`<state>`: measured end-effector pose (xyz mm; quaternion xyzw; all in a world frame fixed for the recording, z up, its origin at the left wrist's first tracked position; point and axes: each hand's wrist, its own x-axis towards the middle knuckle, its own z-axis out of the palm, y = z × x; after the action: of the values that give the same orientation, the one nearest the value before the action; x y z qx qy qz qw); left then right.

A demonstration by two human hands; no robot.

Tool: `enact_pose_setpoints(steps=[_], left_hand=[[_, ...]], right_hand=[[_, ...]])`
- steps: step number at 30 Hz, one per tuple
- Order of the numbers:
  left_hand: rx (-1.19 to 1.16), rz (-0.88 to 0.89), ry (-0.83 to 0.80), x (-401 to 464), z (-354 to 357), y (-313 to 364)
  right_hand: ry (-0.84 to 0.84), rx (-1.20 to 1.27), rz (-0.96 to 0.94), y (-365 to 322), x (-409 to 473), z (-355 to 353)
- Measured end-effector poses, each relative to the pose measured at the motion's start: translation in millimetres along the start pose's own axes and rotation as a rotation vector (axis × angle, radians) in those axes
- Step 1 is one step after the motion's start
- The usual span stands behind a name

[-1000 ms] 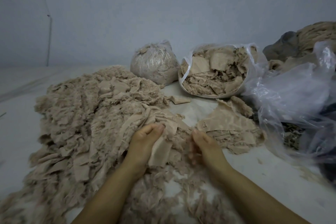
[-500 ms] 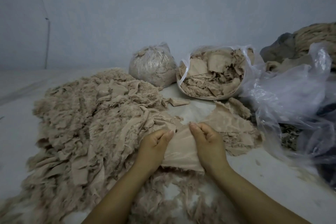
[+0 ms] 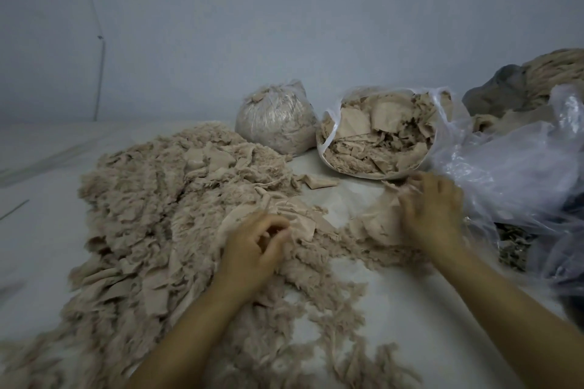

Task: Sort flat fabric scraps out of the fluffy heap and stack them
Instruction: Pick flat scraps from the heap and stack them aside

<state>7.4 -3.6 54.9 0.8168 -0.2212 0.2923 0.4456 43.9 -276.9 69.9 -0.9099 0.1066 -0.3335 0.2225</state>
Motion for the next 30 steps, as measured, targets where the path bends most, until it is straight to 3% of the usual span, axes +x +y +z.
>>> enact_pose_setpoints(steps=[2,4,6,8,11,13,15,18,20,23,26,28,30], left_hand=[[0.268,0.013,0.167,3.8,-12.4,-1.1],[0.463,-0.196,0.168,4.2,-24.8,-8.9],[0.505,-0.446,0.087,0.6,-36.7,-16.2],[0.298,-0.626,0.035,-2.5,-45.9,-19.3],[-0.304,-0.814,0.054,-3.3,-51.1,-14.4],[-0.665,-0.877,0.057,-3.6,-49.3,1.0],[-0.882,-0.899,0.017,-0.9,-45.1,19.7],[-1.101,-0.903,0.011,6.4,-36.2,42.5],[-1.172,-0.946,-0.002,8.6,-30.6,54.5],[-1.178,-1.005,-0.03,6.3,-28.7,61.6],[-1.021,-0.988,0.0,1.9,-40.0,51.3],[-0.928,-0.962,0.008,-3.3,-54.5,39.8],[-0.849,-0.96,-0.058,-11.2,-65.1,33.1]], right_hand=[[-0.103,0.209,-0.131,-17.5,-30.9,4.4],[-0.383,0.366,-0.193,-32.8,-67.7,10.8],[-0.557,0.4,-0.25,-39.7,-99.5,18.2],[-0.6,0.405,-0.313,-42.9,-113.7,20.7],[-0.617,0.569,-0.2,-50.8,-113.2,16.0],[-0.646,0.733,-0.01,-59.8,-113.0,12.6],[-0.733,0.889,0.232,-72.6,-114.3,9.7],[-0.895,1.169,0.623,-93.7,-119.8,1.5],[-0.976,1.307,0.747,-104.1,-123.1,-2.0],[-0.935,1.439,0.762,-115.7,-123.1,-3.4],[-0.659,1.364,0.719,-113.3,-107.2,-13.0],[-0.574,1.207,0.575,-101.8,-95.5,-21.0],[-0.658,1.046,0.381,-94.3,-93.9,-26.2]])
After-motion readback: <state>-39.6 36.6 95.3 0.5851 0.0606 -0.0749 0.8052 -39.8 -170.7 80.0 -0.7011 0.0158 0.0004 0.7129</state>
